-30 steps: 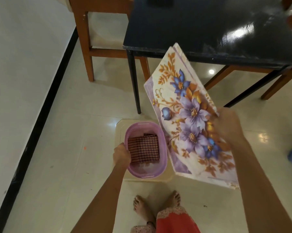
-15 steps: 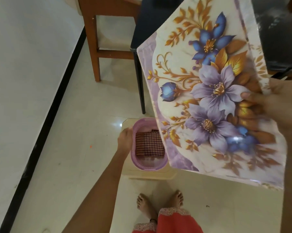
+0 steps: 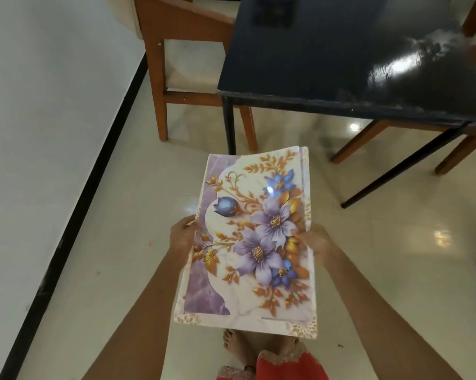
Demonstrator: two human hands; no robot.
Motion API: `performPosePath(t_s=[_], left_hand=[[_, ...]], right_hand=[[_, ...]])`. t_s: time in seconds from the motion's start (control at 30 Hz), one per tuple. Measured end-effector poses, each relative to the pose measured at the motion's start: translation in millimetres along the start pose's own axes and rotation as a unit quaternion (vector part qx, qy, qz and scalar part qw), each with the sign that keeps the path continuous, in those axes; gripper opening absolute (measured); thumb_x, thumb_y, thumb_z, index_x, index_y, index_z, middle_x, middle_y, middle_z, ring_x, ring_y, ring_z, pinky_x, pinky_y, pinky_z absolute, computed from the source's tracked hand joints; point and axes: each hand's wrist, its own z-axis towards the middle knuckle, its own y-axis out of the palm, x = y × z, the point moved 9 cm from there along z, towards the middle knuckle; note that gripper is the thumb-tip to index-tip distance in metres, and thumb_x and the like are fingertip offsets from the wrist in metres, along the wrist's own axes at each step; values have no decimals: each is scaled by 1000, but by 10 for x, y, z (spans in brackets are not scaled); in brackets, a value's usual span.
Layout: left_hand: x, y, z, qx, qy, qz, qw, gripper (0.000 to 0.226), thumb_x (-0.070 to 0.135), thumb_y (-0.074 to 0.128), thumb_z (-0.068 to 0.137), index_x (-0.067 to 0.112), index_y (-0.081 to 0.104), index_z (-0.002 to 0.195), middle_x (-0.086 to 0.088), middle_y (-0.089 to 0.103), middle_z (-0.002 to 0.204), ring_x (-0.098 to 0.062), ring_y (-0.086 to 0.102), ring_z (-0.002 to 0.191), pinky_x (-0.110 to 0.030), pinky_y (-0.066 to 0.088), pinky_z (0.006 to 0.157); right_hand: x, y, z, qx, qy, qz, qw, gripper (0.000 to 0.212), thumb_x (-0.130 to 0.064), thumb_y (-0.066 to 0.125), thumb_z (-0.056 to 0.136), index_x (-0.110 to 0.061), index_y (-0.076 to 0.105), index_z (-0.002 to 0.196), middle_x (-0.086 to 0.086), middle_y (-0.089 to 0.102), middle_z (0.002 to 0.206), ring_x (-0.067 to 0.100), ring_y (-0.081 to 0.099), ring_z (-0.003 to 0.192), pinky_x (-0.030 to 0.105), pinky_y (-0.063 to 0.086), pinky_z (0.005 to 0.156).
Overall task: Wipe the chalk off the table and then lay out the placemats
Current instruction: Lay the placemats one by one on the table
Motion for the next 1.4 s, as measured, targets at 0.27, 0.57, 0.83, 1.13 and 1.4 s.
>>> performPosePath(t_s=[0.27, 0.57, 0.83, 1.13, 1.4], left_hand=[[-346, -10, 78, 43, -17, 60, 997, 37, 11, 63, 87, 5, 59, 124, -15, 67, 106, -34, 66, 93, -45, 55, 84], [-374, 114, 122, 2, 15, 181, 983, 44, 16, 61, 89, 10, 49, 131, -15, 62, 119, -37, 60, 107, -51, 48, 96], [-285, 185, 119, 8, 24, 221, 975, 40, 14, 61, 90, 6, 47, 126, -16, 62, 115, -35, 61, 101, -44, 47, 95], [-487, 187, 332, 4, 5, 256, 967, 41, 24, 70, 82, 8, 47, 112, -19, 60, 109, -39, 59, 102, -53, 48, 92], [-531, 177, 414, 7, 2, 265, 964, 56, 27, 71, 80, 4, 43, 123, -22, 57, 117, -42, 56, 107, -56, 45, 94]], right_hand=[[481, -84, 303, 61, 35, -29, 997, 41, 11, 70, 77, 6, 53, 114, 11, 61, 77, 3, 56, 41, 20, 46, 39], [155, -39, 221, 145, -89, -133, 976, 75, -14, 68, 89, -20, 27, 151, 12, 53, 137, 32, 54, 122, 43, 44, 102], [92, -12, 147, 220, -97, -249, 938, 39, -29, 58, 95, -3, 63, 123, 20, 61, 124, 36, 55, 116, 35, 42, 91], [84, -9, 151, 272, -16, -340, 900, 37, -30, 65, 89, 2, 66, 109, 21, 54, 115, 40, 56, 105, 43, 48, 87], [148, -36, 175, 257, 15, -218, 941, 45, -22, 87, 68, -1, 61, 99, 11, 62, 93, 31, 64, 91, 30, 44, 67]])
